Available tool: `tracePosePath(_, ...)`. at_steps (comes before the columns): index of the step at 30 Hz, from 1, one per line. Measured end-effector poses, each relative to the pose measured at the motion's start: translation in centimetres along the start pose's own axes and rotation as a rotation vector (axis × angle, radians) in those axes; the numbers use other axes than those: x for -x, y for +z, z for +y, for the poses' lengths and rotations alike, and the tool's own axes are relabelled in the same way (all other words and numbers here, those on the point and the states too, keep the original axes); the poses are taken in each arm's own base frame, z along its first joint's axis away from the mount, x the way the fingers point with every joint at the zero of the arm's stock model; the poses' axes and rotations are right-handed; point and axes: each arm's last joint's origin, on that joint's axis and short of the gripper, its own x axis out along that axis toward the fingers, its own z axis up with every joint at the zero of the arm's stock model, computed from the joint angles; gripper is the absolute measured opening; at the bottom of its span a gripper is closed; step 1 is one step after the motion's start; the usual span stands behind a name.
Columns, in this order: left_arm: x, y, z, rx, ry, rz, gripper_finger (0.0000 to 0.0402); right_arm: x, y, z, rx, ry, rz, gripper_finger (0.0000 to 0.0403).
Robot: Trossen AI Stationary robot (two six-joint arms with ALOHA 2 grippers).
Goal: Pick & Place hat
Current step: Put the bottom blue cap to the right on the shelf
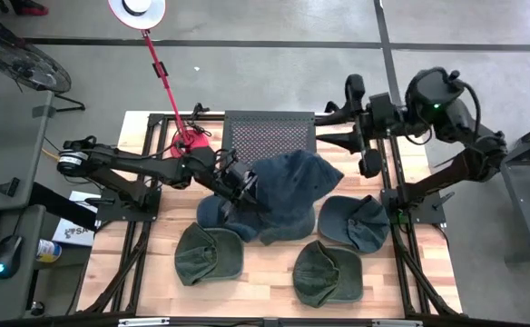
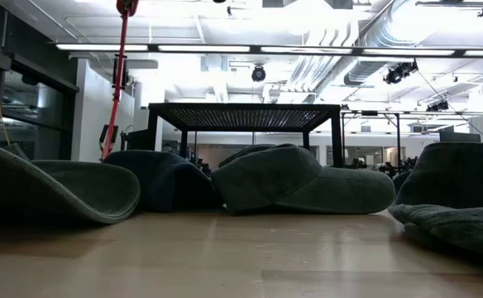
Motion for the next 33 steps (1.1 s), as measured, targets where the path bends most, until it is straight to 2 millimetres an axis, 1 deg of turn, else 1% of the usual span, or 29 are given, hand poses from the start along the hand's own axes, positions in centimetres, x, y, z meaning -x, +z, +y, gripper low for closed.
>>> tracePosePath(4,0.4,0.8,0.2,-0.045,0.077,0.099,0.0005,0.7,-0.7,0.0,-0.060,-0.058,0.090,0.0114)
tracePosePath(9,0.8,3.2,-0.6,-0.168,0.219,0.266,0.0005,1.0,-1.4,0.1,-0.095,-0.061,0.169,0.0122)
tracePosePath(14,1.6,5.2,-1.5,-0.261,0.380,0.422,0.0005,1.1,-2.4,0.1,-0.097,-0.098,0.278,0.0158)
tracePosePath(16,2.0,6.1,-1.9,-0.307,0.432,0.440,0.0005,1.1,-2.7,0.1,-0.098,-0.102,0.304,0.0175)
tracePosePath(19,2.8,6.8,-2.4,-0.343,0.503,0.500,0.0005,1.1,-2.9,0.2,-0.119,-0.090,0.331,0.0197)
tracePosePath(24,3.4,7.7,-2.9,-0.428,0.558,0.543,0.0005,0.1,-4.3,0.2,-0.115,-0.095,0.454,0.0213)
tracePosePath(29,3.6,7.8,-2.9,-0.437,0.589,0.564,0.0005,-1.6,-5.5,0.1,-0.087,-0.099,0.524,0.0214)
tracePosePath(33,3.7,7.6,-2.9,-0.432,0.594,0.584,0.0005,-2.6,-6.2,0.0,-0.078,-0.099,0.565,0.0214)
